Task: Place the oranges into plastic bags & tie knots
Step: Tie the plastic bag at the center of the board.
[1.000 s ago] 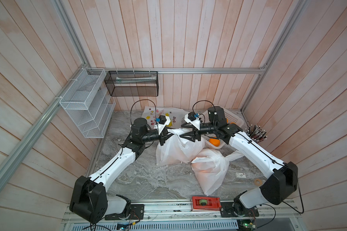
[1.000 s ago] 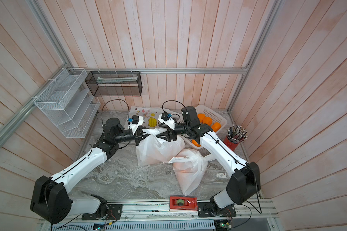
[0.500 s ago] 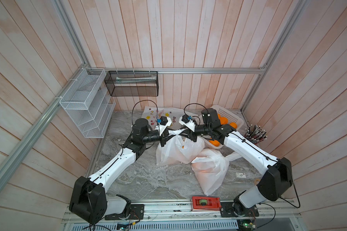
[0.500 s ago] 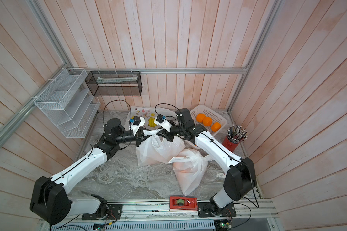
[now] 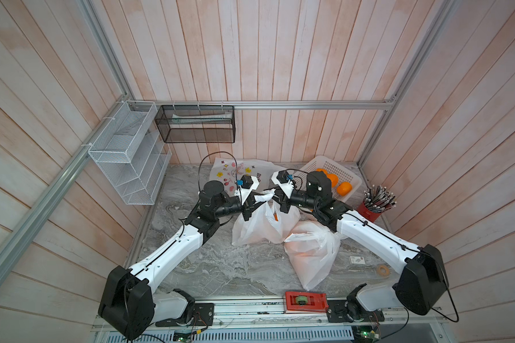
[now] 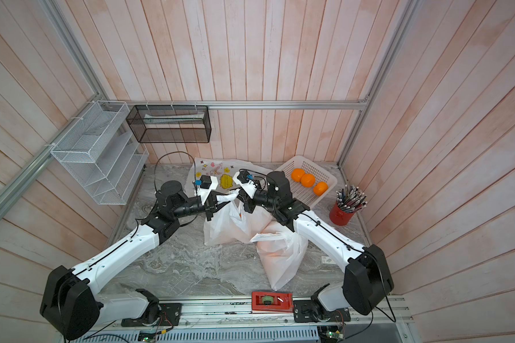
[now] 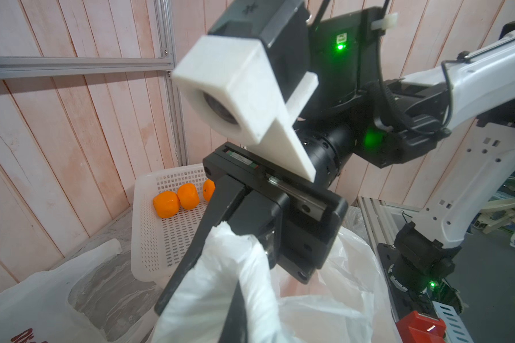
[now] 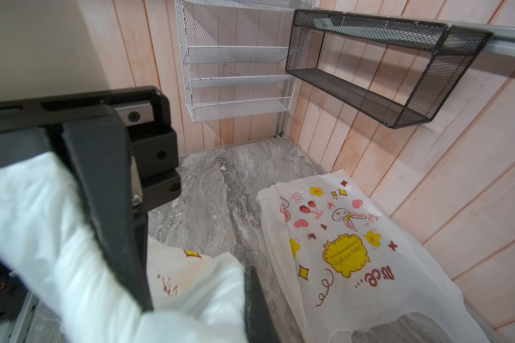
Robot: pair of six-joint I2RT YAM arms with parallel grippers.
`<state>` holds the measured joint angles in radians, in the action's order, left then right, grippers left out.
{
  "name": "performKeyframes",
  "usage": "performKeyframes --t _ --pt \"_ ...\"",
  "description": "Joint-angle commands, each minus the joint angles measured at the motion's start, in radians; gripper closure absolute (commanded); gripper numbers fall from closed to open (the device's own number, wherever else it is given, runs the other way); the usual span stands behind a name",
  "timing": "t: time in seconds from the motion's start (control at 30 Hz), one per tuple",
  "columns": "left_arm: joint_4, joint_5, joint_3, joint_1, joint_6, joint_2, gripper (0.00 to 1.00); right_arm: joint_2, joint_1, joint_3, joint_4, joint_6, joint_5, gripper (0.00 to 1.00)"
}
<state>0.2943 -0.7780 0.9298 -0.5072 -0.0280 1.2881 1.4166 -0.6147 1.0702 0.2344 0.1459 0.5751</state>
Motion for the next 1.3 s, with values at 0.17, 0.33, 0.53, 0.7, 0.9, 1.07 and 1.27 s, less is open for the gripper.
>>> performKeyframes --t 0.17,0.33,0.53,0.7,0.9,1.07,1.27 --pt "0.067 0.057 -0.074 -0.019 0.081 -0.083 0.79 0.005 -0.02 -0.148 0.435 -0.245 -0.017 0.98" --pt "-0.023 0.08 -0.141 0.005 0.088 -0.216 0.56 -0.004 -0.02 -0.189 0.471 -0.253 -0.026 0.98" --pt "-0.09 0.199 -0.266 0.057 0.199 -0.436 0.3 -0.013 -0.02 -0.218 0.497 -0.251 -0.026 0.98" --pt "-0.144 0.245 -0.264 0.172 0.347 -0.446 0.27 -0.025 -0.023 -0.247 0.53 -0.262 -0.024 0.98" --pt "-0.048 0.12 -0.244 0.167 0.367 -0.298 0.39 -0.034 -0.027 -0.263 0.547 -0.27 -0.032 0.98" --pt "0.009 0.174 -0.262 0.04 0.342 -0.239 0.41 -0.041 -0.031 -0.274 0.565 -0.275 -0.044 0.98" --pt "0.09 0.255 -0.276 -0.064 0.374 -0.148 0.45 -0.041 -0.031 -0.288 0.604 -0.299 -0.025 0.98"
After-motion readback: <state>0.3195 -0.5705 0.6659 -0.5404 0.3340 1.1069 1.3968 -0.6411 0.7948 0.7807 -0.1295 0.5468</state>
